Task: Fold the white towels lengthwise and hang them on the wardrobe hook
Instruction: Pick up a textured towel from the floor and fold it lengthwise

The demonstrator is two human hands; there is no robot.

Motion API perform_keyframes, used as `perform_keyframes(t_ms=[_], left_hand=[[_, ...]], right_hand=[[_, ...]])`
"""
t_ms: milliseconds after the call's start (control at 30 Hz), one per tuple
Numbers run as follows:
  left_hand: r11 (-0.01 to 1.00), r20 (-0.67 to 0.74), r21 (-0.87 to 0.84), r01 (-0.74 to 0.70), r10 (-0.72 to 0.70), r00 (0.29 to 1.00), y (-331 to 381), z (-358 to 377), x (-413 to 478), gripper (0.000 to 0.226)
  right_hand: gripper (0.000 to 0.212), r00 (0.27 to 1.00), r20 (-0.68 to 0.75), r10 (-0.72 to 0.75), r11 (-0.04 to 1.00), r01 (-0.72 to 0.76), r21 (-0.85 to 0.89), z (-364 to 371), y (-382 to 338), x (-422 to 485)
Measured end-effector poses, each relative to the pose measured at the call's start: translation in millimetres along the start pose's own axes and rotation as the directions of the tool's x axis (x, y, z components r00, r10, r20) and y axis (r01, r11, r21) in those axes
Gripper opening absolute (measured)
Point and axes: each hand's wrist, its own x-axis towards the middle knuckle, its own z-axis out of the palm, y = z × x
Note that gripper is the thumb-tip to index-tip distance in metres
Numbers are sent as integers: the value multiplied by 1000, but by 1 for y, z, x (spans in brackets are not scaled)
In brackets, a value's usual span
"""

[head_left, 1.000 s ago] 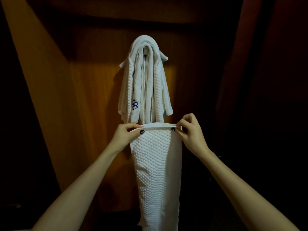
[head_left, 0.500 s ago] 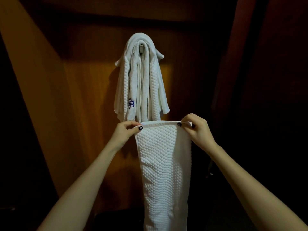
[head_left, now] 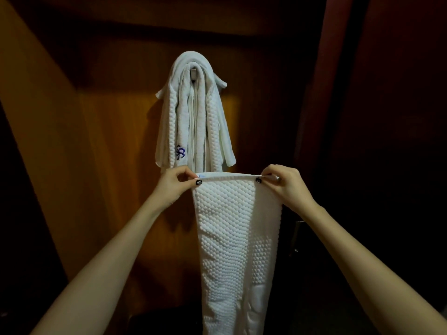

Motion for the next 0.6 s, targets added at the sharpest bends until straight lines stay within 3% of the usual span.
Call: perform_keyframes(t_ms=[133,267,400,500,600], left_hand=[[996,-10,64,-62,63,998,9,-3,6,24],[1000,-13,3,-31,31,999,19,-14,18,14],[999,-118,-51,-14,8,993,28,-31,30,24],[977,-231,-215,7,-58,971,38,-60,44,27],[983,-58,-161,90,-100,993,30,-66,36,23]], right_hand=[[39,967,210,141,990,-131,-58,-11,5,7],[36,939,326,106,985,-54,-167,-25,11,1],[28,930,348,120,992,-103,-68,-30,13,-5],[27,928,352,125,992,-130,-12,-21,14,-15],[28,931,314,188,973,-220,68,0,8,-23]])
